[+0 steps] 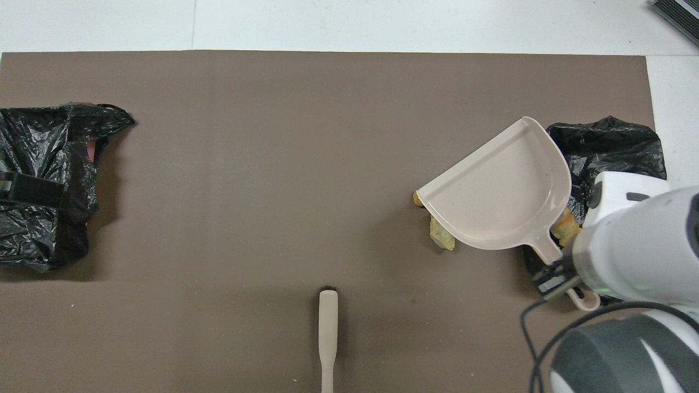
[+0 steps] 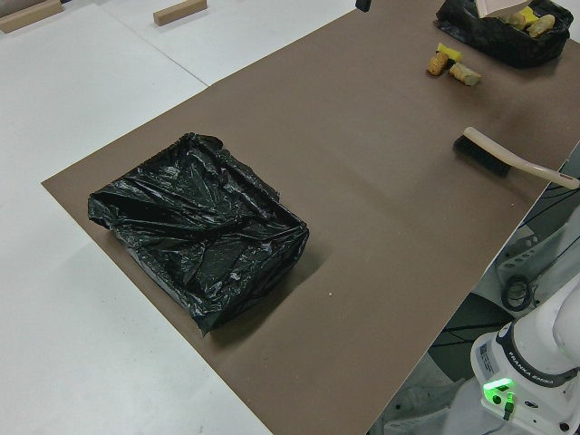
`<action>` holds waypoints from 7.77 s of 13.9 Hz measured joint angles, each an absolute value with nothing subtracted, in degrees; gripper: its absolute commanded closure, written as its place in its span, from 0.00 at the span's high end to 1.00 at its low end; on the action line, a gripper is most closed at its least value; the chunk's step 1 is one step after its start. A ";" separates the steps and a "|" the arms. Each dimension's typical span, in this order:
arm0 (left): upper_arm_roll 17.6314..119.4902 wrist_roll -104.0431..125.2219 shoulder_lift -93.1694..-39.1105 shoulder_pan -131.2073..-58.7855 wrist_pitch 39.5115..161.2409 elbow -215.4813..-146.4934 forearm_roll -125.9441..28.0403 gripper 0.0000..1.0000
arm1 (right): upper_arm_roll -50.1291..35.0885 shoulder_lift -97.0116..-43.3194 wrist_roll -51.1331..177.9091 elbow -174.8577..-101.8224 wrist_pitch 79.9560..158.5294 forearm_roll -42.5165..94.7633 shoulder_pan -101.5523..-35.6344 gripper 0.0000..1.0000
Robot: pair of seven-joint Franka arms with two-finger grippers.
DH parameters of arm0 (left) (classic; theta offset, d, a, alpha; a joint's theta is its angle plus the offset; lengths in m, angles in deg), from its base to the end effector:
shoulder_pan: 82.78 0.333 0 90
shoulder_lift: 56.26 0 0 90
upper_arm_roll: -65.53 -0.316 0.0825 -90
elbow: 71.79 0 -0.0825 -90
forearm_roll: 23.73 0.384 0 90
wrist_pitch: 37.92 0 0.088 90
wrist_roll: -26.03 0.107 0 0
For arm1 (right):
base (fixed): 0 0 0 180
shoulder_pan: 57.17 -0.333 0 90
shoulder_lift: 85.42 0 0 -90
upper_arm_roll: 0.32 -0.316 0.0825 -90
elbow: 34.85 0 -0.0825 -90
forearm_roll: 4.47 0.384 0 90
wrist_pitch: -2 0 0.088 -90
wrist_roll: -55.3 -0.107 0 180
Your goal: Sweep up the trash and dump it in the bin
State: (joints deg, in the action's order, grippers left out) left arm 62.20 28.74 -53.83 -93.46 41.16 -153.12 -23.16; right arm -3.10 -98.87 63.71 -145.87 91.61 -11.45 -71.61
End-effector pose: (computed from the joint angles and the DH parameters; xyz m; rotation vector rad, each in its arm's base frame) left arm 0.5143 -0.0642 0.7003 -3.1226 0.2719 -0.0053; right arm 0.4529 0.1289 0.5734 2.9159 0.6718 -0.1929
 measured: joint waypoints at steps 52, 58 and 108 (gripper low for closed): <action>62.28 28.72 -53.16 -92.80 41.09 -154.25 -23.16 1.00 | -44.42 -88.11 13.47 -171.06 131.82 16.22 -73.37 1.00; 62.29 28.72 -52.86 -92.80 43.24 -155.11 -23.16 1.00 | -44.86 -88.52 13.46 -171.95 131.82 16.22 -73.37 0.14; 88.60 21.13 -69.05 -92.88 80.59 -178.27 -11.93 0.00 | -5.63 -83.19 38.23 -158.78 115.25 2.42 -69.79 0.00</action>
